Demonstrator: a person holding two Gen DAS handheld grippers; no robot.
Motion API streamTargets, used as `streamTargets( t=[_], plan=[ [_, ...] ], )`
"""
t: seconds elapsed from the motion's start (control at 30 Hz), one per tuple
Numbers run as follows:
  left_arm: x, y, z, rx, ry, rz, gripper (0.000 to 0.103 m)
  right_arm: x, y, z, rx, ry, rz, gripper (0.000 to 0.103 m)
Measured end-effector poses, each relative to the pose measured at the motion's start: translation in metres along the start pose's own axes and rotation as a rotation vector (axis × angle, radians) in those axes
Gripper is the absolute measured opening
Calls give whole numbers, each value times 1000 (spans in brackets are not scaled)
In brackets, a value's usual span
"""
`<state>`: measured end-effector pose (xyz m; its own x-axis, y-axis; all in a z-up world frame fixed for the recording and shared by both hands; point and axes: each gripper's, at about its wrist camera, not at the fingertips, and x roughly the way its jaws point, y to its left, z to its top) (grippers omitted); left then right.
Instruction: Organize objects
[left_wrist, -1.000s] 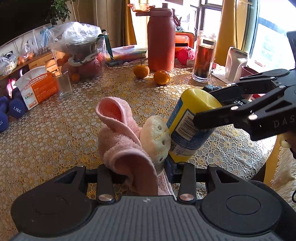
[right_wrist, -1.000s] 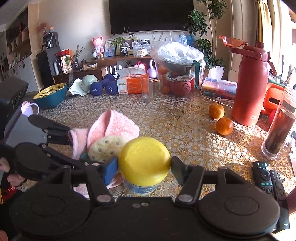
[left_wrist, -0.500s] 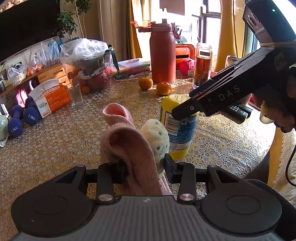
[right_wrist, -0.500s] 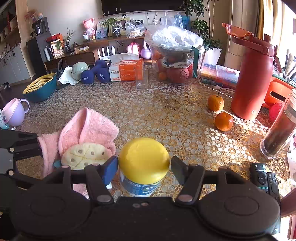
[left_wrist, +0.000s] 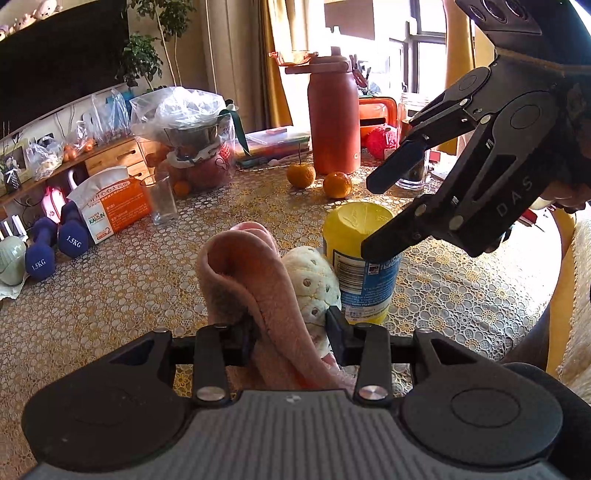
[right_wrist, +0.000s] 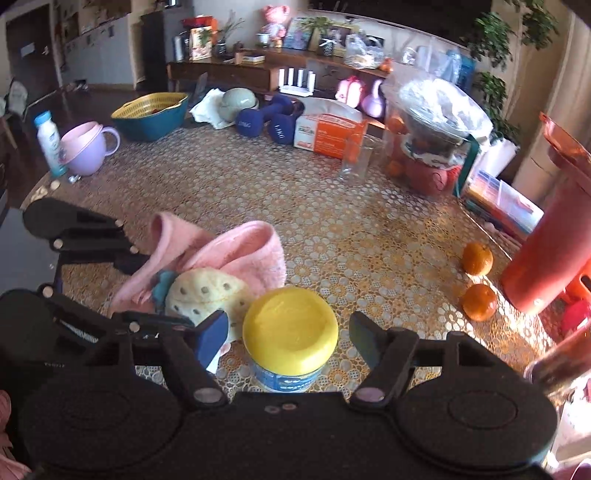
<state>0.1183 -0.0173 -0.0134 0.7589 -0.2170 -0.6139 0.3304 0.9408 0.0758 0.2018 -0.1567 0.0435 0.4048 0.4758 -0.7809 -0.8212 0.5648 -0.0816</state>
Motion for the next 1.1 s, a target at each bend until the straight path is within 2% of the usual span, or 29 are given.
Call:
streamTargets(
  t=[0.2, 0.27, 0.37, 0.47, 0.6, 0.73, 0.87, 1.1],
  plan=[
    [14, 5, 5, 6, -5, -14, 39, 11, 0, 3, -77, 28, 26, 68],
    [17, 6, 7, 2, -6, -13, 39, 14, -3, 2, -75, 36, 34, 63],
    [19, 6, 8, -12, -21, -4, 34, 13, -10, -1, -39, 25, 47, 62],
    [16, 6, 7, -28, -32, -2, 32, 10, -20, -8, 59, 2, 43, 62],
    [4, 6, 7, -58, -51, -23, 31, 6, -39, -18, 322, -22, 35, 61],
    [-17, 4, 10, -112, -72, -81, 30, 5, -48, -29, 536, -35, -16, 62],
    [-30, -11, 13, -112, -89, -124, 30, 4, -45, -33, 610, -47, -47, 62],
    [-14, -18, 15, -126, -58, -107, 30, 4, -42, -37, 710, -56, -88, 62]
  ],
)
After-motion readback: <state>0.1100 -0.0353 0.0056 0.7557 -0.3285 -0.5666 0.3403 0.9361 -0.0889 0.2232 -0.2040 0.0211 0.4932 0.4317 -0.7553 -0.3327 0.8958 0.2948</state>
